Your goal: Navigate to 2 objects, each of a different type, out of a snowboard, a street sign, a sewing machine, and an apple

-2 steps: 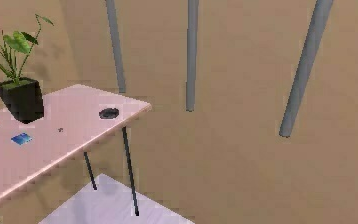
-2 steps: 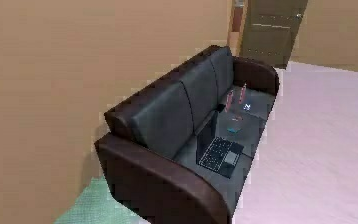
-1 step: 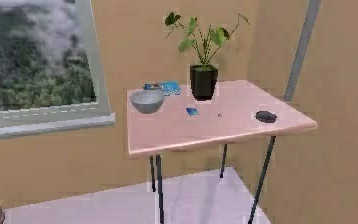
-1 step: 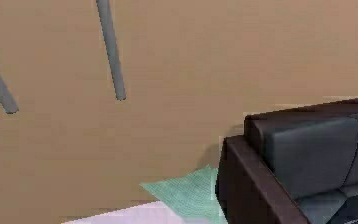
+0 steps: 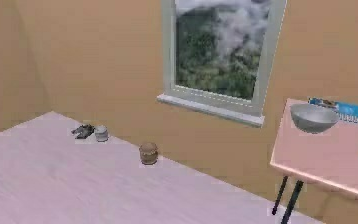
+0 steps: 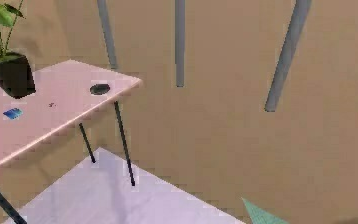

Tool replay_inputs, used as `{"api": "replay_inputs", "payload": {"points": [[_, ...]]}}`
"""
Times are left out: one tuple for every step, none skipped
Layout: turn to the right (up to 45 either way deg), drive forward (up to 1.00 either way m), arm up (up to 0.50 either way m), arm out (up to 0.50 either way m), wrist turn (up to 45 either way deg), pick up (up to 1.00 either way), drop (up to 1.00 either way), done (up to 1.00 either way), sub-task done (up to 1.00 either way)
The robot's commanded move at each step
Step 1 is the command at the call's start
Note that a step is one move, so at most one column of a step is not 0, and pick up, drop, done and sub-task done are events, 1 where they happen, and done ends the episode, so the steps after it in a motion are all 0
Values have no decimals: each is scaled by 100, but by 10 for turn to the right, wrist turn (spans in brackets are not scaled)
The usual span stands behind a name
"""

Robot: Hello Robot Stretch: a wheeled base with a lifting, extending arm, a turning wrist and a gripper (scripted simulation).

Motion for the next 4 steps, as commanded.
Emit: {"api": "replay_inputs", "payload": {"points": [[-450, 0, 0, 0, 0, 0, 0, 0, 0], [-390, 0, 0, 0, 0, 0, 0, 0, 0], [0, 30, 0, 0, 0, 0, 0, 0, 0], [-450, 0, 0, 0, 0, 0, 0, 0, 0]]}}
